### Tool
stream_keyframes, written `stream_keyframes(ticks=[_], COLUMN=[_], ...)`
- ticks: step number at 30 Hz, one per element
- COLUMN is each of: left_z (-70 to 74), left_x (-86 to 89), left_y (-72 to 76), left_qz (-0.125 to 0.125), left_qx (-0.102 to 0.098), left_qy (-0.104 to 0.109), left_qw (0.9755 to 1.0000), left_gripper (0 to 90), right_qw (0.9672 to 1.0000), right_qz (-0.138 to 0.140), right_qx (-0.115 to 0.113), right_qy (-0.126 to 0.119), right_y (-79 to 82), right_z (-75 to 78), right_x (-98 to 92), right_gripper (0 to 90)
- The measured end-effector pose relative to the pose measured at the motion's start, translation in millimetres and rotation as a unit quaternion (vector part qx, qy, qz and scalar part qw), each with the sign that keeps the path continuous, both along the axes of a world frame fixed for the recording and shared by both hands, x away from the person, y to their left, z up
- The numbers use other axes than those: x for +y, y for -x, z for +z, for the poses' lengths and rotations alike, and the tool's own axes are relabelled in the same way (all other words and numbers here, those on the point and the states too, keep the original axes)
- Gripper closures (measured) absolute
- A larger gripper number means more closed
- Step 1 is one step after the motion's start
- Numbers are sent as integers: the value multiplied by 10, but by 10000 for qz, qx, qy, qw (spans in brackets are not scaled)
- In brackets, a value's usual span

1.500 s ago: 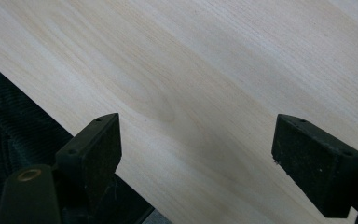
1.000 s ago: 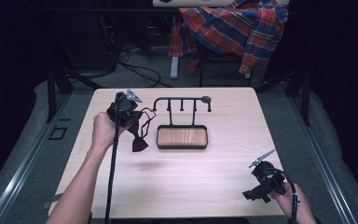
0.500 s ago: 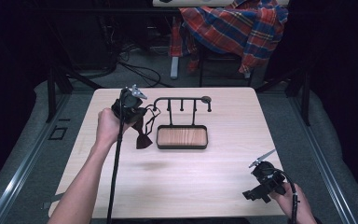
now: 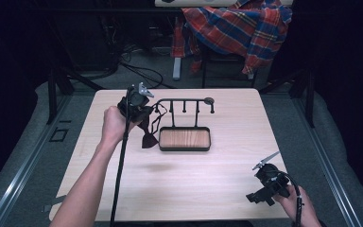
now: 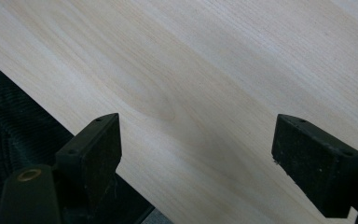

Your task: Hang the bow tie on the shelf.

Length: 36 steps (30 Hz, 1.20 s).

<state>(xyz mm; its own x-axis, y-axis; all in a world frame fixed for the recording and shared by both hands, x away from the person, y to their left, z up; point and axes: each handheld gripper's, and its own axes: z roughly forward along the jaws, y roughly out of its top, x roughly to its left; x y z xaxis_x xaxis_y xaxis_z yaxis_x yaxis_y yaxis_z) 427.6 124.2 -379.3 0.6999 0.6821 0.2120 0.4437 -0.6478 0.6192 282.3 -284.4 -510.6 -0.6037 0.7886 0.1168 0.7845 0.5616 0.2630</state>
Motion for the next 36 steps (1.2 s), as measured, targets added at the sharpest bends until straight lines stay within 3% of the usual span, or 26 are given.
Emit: stream_keyframes(ticks=[16,24,36], left_z=[38,-1,-154], left_x=[-151,-155,-57], left_y=[-167,-278,-431], left_qz=[-32,115,485], left_qx=[2,52,232], left_qy=[-172,-271,-245], left_qw=[9998,9996,9982], left_gripper=[891,890,887], right_qw=[10000,10000,9999], right_qz=[27,43,67], right_qx=[11,10,75], right_qy=[21,34,61], right_y=[-2,-3,-3], right_z=[0,-2,-3], right_x=[-4,-5,1], right_gripper=[155,155,155])
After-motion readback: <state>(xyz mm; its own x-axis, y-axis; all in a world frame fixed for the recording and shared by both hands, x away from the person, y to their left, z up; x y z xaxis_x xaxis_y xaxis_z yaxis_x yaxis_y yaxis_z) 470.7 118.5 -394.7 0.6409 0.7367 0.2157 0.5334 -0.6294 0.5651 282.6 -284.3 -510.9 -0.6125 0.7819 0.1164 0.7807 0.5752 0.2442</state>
